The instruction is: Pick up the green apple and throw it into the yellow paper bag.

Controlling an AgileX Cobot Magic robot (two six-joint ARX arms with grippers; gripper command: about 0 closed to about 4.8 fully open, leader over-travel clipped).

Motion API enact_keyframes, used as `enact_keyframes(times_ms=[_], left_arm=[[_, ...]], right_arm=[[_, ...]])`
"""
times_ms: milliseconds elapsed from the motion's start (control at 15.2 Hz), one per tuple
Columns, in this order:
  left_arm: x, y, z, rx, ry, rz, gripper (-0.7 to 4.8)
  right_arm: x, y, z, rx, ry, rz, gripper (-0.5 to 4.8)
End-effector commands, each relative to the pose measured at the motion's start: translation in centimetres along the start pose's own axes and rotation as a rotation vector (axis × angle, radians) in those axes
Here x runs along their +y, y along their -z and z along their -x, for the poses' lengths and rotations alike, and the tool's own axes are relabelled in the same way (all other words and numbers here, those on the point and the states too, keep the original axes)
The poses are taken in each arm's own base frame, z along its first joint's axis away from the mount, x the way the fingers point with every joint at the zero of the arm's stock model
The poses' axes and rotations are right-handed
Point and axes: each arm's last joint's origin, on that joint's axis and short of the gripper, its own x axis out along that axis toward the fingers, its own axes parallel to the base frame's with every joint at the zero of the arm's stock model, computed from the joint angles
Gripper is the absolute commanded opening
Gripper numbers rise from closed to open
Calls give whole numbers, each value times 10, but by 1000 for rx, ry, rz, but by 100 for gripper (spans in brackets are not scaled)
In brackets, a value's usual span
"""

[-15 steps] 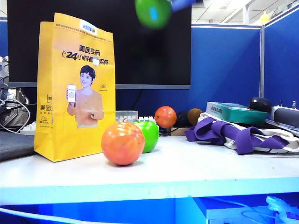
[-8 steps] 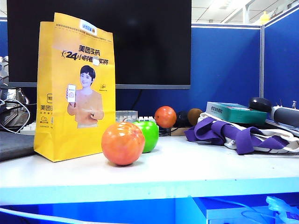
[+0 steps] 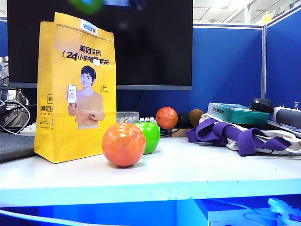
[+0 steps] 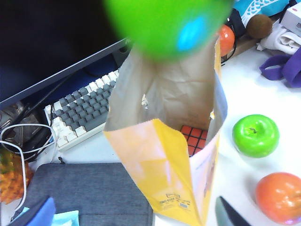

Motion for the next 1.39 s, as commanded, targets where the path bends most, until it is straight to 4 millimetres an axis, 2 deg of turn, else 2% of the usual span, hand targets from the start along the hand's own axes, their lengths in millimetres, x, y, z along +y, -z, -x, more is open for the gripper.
enact_keyframes(times_ms=[66,396,462,528,594,1121,1253,1385], left_arm=[[1,-2,1,-14,-6,-3,479],[1,-2,1,-14,-7,-3,479],[1,-2,1,-15,-7,-3,479],[1,-2,1,-15,-7,-3,479],[1,-2,1,-15,-7,-3,479],[1,-2,1,-14,-6,-3,479],[0,1,5,11,0,-18,479],[1,4,18,6,-8,-54,479]], right_arm=[[10,-6,-3,-30,-11,56,233],[7,-6,-1,-27,5,58,235],[7,-6,-1,-28,9,58,264],[7,-6,-1,-30,22,58,359],[7,-6,-1,-30,20,75,479],[6,-8,2,-31,27,83,479],[2,-14,19,-15,29,64,479],[3,-26,51,-1,71,82,479]])
